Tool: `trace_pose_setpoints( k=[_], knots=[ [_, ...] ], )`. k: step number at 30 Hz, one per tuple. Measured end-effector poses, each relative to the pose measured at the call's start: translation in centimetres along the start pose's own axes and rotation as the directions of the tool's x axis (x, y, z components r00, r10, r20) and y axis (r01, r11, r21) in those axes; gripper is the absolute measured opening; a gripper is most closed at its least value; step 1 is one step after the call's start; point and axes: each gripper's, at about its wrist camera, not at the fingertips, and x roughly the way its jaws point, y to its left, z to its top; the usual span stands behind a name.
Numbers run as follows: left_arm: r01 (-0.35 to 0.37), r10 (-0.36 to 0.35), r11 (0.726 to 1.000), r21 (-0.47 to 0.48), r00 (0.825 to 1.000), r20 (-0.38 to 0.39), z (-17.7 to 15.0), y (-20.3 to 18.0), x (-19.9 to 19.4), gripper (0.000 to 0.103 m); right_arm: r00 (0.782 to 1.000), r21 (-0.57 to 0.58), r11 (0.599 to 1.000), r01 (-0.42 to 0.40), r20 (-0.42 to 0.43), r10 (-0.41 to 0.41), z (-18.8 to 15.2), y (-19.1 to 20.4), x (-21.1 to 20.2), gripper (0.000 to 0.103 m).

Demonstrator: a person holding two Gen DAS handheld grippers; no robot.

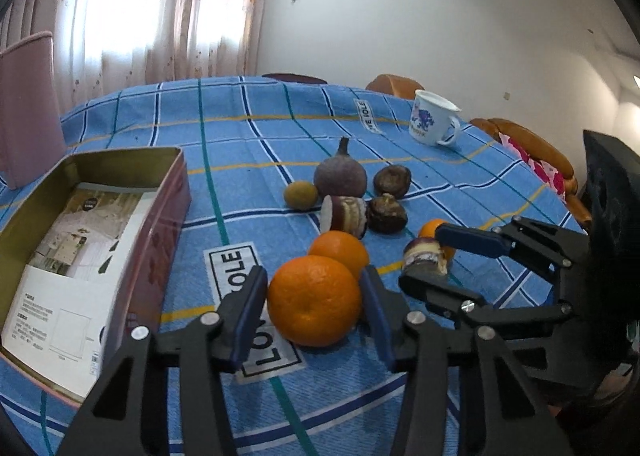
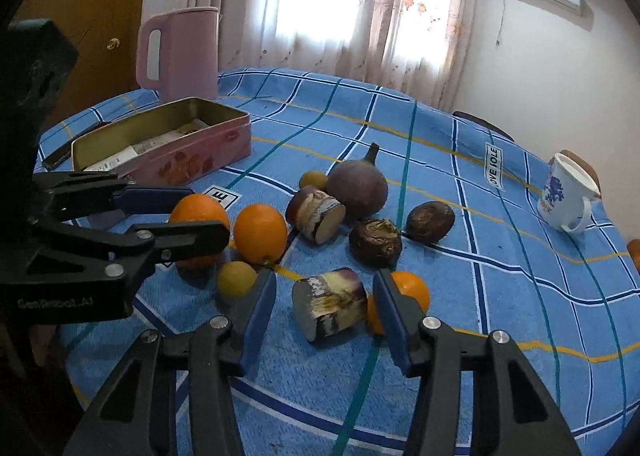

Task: Organize fruits
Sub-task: 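Grasp an orange with the left tool while the right tool grasps a cut sugarcane piece, then carry both fruits into the tin box and open both tools to release them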

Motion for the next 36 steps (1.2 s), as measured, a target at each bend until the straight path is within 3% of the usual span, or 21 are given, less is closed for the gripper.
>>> trace_pose_setpoints(
  k=[5,8,14,19,25,36],
  knots=[
    [0.004,-0.003,1.000,-0.027,0.999,0.038,0.0,0.4,-0.6,0.050,1.000,-0.041,0.999,0.012,0.003,-0.012,0.1,0.6,0.0,0.036],
    [0.005,-0.004,0.999,-0.032,0.999,0.048,0.0,0.6,-0.7,0.050,0.998,-0.078,0.996,-0.054,0.028,0.056,-0.2,1.0,-0.5,0.036],
    [0.011,-0.009,0.999,-0.032,0.998,0.057,-0.1,0.6,-1.0,0.050,0.998,-0.052,0.996,-0.068,-0.002,0.068,-0.1,0.6,0.0,0.036],
    [0.007,-0.005,1.000,-0.028,0.997,0.080,-0.2,0.5,-1.4,0.050,0.998,-0.075,0.996,-0.055,0.025,0.057,-0.3,1.1,-0.5,0.035],
    [-0.037,0.037,0.999,-0.002,0.993,0.109,-0.3,0.1,-2.1,0.050,0.994,-0.036,0.998,-0.054,0.097,0.058,-0.2,0.5,-1.5,0.035],
    [-0.134,0.125,0.991,0.029,0.971,0.204,0.4,0.2,-4.2,0.050,0.979,-0.019,0.999,-0.037,0.201,0.040,0.6,0.8,-2.5,0.035]
  ],
)
